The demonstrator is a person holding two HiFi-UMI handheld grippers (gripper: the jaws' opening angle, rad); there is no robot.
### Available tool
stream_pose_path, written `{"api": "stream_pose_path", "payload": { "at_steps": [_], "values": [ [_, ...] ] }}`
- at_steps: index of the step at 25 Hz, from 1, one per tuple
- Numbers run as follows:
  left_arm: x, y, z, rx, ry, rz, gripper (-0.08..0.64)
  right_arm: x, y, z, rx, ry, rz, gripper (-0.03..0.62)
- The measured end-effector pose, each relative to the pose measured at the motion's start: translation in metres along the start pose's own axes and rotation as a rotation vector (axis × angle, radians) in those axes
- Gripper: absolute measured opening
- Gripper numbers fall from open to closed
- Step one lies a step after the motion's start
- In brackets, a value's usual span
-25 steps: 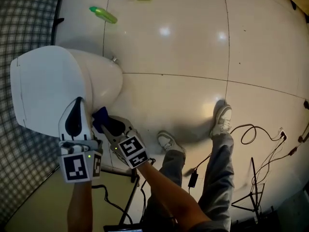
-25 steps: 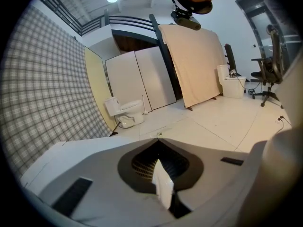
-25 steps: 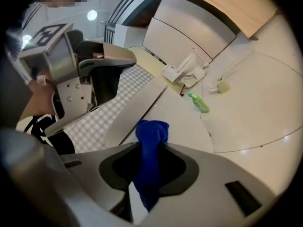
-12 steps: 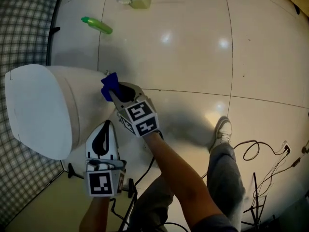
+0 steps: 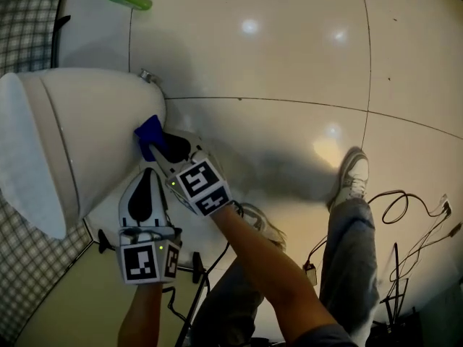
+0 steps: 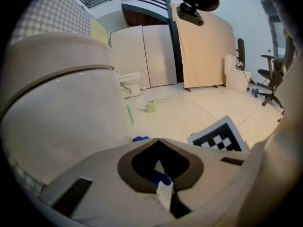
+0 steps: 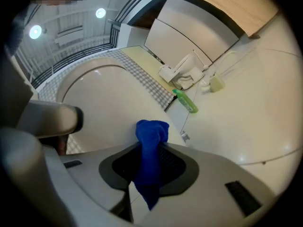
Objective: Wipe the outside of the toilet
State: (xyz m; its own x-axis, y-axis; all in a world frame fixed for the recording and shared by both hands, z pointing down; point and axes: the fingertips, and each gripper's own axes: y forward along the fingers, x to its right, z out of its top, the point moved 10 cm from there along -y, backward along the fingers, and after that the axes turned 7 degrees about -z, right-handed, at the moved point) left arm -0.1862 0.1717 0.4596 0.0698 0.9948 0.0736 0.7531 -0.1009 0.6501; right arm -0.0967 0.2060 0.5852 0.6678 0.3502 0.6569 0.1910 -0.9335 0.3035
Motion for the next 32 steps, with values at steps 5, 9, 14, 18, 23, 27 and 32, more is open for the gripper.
{"api": "stream_pose_path", "payload": {
  "at_steps": [5,9,14,18,23,27,32],
  "values": [
    [-0.002,-0.021,-0.024,-0.024,-0.018,0.042,0.009,-0.041,-0.014,-0.039,-0.031,0.069,0.063,0.1],
    [-0.006,-0.021,-0.031,-0.01,-0.026,0.059,0.009,-0.04,-0.011,-0.044,-0.039,0.042,0.086,0.1],
    [0.002,-0.008,-0.029,0.014,-0.054,0.035,0.009,0.007,-0.016,-0.017,-0.002,-0.036,0.0,0.1],
    [0.009,0.013,-0.037,0.018,-0.037,-0.014,0.009,0.059,-0.003,-0.001,-0.001,-0.063,-0.106,0.1],
    [0.006,0.053,-0.05,0.026,0.021,-0.048,0.009,0.101,0.064,-0.013,-0.033,-0.089,-0.116,0.1],
    [-0.001,0.082,-0.068,0.014,0.064,-0.054,0.009,0.114,0.105,-0.043,-0.067,-0.068,-0.077,0.1],
    [-0.019,0.079,-0.074,-0.012,-0.022,0.025,0.009,0.089,0.089,-0.072,-0.103,-0.007,-0.073,0.1]
  ]
}}
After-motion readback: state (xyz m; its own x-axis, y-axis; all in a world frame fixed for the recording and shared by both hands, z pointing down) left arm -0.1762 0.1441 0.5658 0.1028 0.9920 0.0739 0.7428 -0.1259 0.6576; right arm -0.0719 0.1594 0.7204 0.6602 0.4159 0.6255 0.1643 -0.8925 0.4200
